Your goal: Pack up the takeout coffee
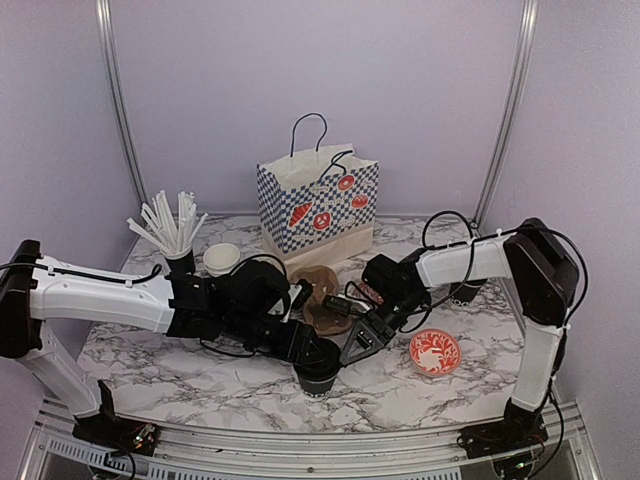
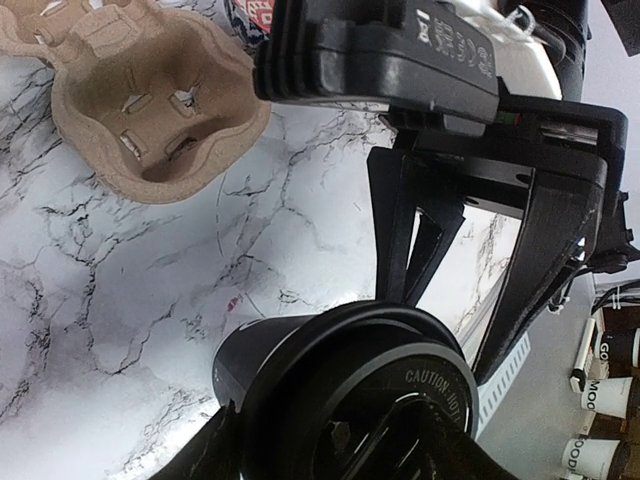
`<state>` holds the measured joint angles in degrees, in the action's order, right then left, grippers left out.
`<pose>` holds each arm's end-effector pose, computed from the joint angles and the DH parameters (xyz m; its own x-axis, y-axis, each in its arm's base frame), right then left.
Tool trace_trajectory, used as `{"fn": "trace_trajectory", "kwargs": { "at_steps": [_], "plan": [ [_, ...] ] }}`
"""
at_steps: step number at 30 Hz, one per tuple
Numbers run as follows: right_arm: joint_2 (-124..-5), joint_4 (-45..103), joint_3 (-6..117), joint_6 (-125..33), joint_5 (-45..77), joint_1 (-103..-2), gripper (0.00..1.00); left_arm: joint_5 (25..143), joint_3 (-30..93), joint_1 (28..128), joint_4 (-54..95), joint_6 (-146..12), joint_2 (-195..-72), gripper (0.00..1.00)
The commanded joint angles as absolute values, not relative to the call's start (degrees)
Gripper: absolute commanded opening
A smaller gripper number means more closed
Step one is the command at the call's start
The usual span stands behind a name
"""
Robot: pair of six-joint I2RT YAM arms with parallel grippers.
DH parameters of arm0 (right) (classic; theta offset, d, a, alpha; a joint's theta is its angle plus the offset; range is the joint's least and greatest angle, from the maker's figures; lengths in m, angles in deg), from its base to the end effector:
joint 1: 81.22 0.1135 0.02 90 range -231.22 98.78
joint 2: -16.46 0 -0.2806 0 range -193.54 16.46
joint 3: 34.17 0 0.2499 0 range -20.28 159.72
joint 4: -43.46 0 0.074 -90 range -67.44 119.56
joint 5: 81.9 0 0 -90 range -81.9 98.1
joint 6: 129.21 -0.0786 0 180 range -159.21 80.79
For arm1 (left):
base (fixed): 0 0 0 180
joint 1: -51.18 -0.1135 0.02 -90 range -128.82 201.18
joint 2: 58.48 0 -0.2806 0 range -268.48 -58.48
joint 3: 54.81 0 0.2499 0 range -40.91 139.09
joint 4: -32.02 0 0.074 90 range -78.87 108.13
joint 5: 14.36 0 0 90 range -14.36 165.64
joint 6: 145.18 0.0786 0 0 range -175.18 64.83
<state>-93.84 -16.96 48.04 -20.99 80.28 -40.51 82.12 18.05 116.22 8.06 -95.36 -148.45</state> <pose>0.2092 0.2787 0.1610 -0.6515 -0.6868 -0.3223 -0.4443 0.0011 0.8959 0.1495 -0.3422 0.2207 -0.8162 0.2343 -0.5282 0.5368 0.6457 -0.5431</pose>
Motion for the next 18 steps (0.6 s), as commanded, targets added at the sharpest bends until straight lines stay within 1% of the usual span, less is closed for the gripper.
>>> {"fn": "trace_trajectory", "kwargs": {
  "at_steps": [1, 3, 4, 6, 9, 14, 18],
  "plan": [
    [-94.44, -16.09, 50.54, -21.38, 83.22, -39.75, 0.47, 82.67, 16.83, 116.79, 8.35, -95.89, -151.06, 0.6],
    [-94.83, -15.3, 50.4, -22.77, 82.3, -39.78, 0.45, 82.78, 16.92, 116.92, 8.37, -95.88, -151.32, 0.6],
    [-95.0, -14.51, 50.04, -23.93, 81.1, -39.79, 0.41, 82.82, 16.92, 116.91, 8.35, -95.83, -151.42, 0.6],
    [-95.18, -12.36, 49.51, -26.73, 76.85, -39.79, 0.35, 82.81, 16.71, 116.93, 8.32, -95.87, -151.55, 0.6],
    [-96.09, -11.31, 48.74, -29.37, 69.57, -39.81, 0.29, 82.76, 16.0, 116.93, 8.27, -96.03, -151.55, 0.59],
    [-99.11, -11.37, 49.83, -31.06, 61.53, -39.74, 0.24, 81.94, 13.58, 116.91, 7.99, -96.38, -151.88, 0.59],
    [-101.13, -11.56, 50.56, -31.17, 58.03, -39.65, 0.21, 80.93, 11.63, 116.71, 7.9, -97.36, -152.94, 0.57]
  ]
}}
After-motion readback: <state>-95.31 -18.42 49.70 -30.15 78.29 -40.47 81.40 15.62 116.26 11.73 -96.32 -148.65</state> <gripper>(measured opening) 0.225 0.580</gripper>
